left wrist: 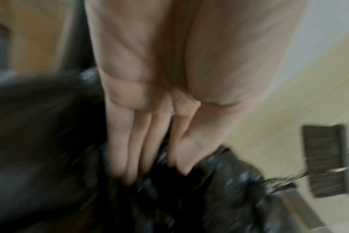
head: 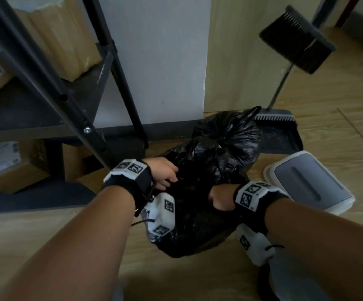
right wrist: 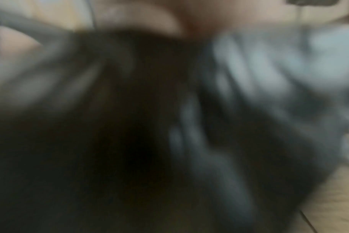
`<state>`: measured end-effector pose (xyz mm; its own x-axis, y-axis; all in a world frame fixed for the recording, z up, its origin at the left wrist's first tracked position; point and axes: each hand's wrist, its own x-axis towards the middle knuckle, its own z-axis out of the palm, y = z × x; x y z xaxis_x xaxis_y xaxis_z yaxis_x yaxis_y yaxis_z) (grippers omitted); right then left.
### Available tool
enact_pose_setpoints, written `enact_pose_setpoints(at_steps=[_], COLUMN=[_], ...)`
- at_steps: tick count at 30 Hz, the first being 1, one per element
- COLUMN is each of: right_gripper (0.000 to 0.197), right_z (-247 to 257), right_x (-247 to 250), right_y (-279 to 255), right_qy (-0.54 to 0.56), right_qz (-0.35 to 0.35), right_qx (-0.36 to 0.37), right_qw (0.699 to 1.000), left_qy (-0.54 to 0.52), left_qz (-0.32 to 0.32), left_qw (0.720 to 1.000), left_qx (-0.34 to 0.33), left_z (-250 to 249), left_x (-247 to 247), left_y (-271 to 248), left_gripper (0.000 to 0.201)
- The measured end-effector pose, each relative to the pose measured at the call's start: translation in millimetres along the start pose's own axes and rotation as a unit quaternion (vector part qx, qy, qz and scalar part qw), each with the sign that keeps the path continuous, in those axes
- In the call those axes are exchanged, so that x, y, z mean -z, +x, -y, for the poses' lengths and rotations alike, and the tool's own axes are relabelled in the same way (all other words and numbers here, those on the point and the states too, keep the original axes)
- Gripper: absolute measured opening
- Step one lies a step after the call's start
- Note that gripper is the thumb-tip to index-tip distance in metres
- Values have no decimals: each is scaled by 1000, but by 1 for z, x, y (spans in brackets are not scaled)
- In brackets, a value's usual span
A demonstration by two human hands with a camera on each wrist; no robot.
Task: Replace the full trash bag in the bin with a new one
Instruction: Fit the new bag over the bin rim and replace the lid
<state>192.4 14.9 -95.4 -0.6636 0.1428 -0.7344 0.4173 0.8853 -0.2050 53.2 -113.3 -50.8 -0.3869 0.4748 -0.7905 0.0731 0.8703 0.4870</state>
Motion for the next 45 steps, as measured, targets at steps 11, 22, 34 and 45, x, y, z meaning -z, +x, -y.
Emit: enact_pose_setpoints(at_steps=[11,22,34,45], right_gripper=[43,25,48,28], right_z=[-19,-60,-140,-192], right_x=[47,43,15,-40], right_y=[-14,-28,-22,18], right_qy=[90,169,252,364], right_qz=[-336,-190,-225,-202], right_qx=[-101,-174,-264,-342], right_qw=[932,951,903,843], left_qy=[247,152,9,-112], left_qz=[-248,-237,-227,-210], left_qw=[935,960,974,971], left_qx=[49,-6,-12,17], left_z=[16,11,14,25], left_x=[31,17,21,28], left_y=[-7,4,1,25], left_gripper=[57,38,25,8])
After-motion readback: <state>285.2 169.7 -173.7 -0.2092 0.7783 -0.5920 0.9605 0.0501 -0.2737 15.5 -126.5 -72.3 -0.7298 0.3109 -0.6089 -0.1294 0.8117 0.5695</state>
